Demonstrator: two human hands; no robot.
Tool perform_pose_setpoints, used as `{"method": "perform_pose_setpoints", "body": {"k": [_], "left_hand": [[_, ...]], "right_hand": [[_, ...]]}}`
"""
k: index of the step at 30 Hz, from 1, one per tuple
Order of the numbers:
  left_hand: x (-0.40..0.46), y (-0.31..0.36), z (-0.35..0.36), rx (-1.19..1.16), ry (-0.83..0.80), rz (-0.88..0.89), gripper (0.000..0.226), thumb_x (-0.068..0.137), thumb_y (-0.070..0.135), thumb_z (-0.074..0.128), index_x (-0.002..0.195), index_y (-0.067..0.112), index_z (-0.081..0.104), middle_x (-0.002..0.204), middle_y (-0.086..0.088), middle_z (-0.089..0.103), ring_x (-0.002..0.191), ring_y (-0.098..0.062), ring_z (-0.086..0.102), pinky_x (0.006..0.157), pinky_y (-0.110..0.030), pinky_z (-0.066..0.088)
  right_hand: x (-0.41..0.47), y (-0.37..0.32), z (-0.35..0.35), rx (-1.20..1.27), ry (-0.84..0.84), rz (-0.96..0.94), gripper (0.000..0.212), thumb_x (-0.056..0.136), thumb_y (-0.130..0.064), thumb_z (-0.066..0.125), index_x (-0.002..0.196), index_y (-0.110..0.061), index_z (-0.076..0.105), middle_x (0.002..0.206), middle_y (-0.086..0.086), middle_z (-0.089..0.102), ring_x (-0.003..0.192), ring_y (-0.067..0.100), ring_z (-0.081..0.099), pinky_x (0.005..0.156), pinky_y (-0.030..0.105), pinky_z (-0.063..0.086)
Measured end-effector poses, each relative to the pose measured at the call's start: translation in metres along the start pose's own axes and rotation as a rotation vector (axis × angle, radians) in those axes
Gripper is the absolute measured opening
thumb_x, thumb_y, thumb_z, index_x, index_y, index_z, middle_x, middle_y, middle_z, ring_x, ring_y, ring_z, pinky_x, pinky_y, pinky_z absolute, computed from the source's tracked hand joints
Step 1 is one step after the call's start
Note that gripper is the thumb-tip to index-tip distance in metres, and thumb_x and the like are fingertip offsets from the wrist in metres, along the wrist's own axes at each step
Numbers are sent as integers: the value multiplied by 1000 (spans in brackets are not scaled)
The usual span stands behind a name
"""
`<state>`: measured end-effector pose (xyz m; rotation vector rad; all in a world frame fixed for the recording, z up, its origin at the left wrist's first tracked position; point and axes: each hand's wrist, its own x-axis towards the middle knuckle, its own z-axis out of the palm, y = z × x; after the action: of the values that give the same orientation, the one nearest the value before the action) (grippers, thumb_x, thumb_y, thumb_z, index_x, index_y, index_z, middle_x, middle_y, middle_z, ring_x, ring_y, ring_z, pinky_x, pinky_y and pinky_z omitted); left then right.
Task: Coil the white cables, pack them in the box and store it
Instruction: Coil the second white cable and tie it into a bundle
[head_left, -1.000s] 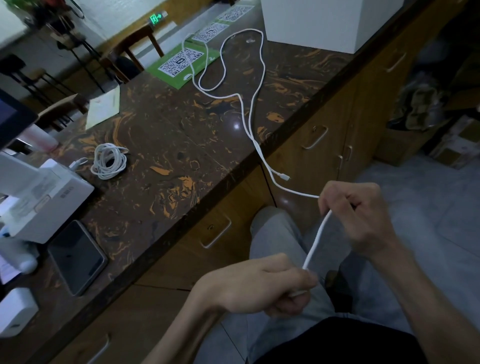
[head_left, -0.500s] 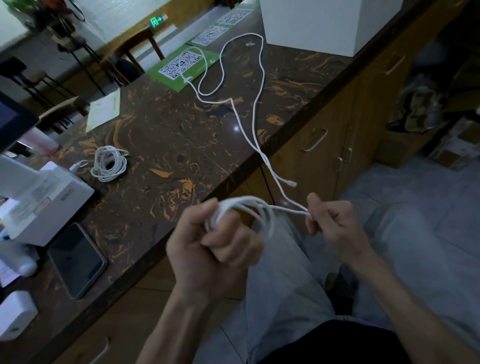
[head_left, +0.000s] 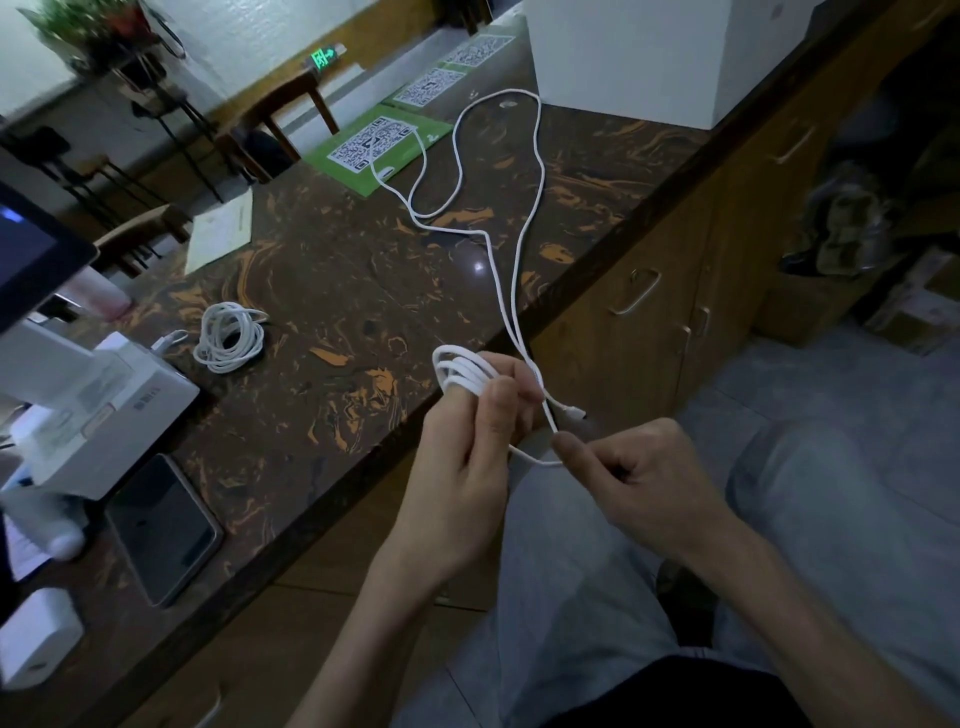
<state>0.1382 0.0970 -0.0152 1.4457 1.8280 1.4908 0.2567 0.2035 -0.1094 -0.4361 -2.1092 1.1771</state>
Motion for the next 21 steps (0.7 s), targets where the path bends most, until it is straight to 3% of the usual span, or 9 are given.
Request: {"method": "perform_pose_setpoints", "body": {"k": [2,4,7,9,12,15,16,19,21], "left_hand": [[2,-3,3,177,-24,-4,20,104,21,39,94,15,56,76,10,52,69,-4,53,60,-12,40],[3,-6,8,407,-94,-16,16,102,24,41,92,28,53,78,12,53,75,-4,55,59,-15,42],[0,-14,12,511,-172,-78,25,103,42,30,82,42,44,75,10,52,73,-8,55,60,-24,45],[-3,-18,11,576,-217,-53,36,105,43,24,73,37,41,66,7,48,62,-12,50,52,-26,40],[-7,-16,7,663,-363,-37,47,102,49,14,65,36,40,62,8,43,66,-7,49,53,-17,33],[-11,-17,4,795,-475,-38,54,93,63,4,62,33,37,59,7,38,58,-8,43,50,-21,27],[-12,-20,2,843,-489,-35,62,89,68,2,61,28,38,57,6,37,53,-12,38,48,-24,26],[-17,-30,-7,829,-465,-84,87,84,80,4,60,10,49,52,-1,40,46,-15,31,49,-36,33],[-20,-32,-15,712,-406,-109,86,85,81,12,56,9,48,48,-3,40,44,-16,31,46,-36,29]], "right_hand": [[1,-8,-1,62,-16,-47,49,98,-36,56,50,-30,49,42,-18,37,32,3,34,39,11,23],[1,-14,-1,72,-47,-101,47,97,-26,58,51,-29,49,44,-19,37,33,1,34,41,11,22],[1,-18,-2,51,-81,-130,49,96,-19,58,49,-24,46,44,-15,37,35,4,34,42,15,23],[0,-18,-6,96,-102,-105,46,96,-20,55,51,-18,45,46,-12,40,39,6,36,43,20,26],[-1,-17,-11,148,-148,-58,39,94,-22,51,57,-11,58,50,-11,49,44,6,44,47,21,32],[0,-11,-14,208,-141,-4,43,95,-26,44,61,-10,64,51,-8,54,45,9,48,46,27,37],[1,-8,-16,235,-125,31,45,95,-28,42,59,-10,63,51,-4,56,45,12,49,46,29,38],[10,-2,-23,360,-32,211,51,99,-28,40,57,-9,62,47,-1,53,44,9,46,49,17,36],[18,5,-24,387,24,301,56,104,-30,38,60,-7,64,47,0,51,46,12,46,50,18,37]]}}
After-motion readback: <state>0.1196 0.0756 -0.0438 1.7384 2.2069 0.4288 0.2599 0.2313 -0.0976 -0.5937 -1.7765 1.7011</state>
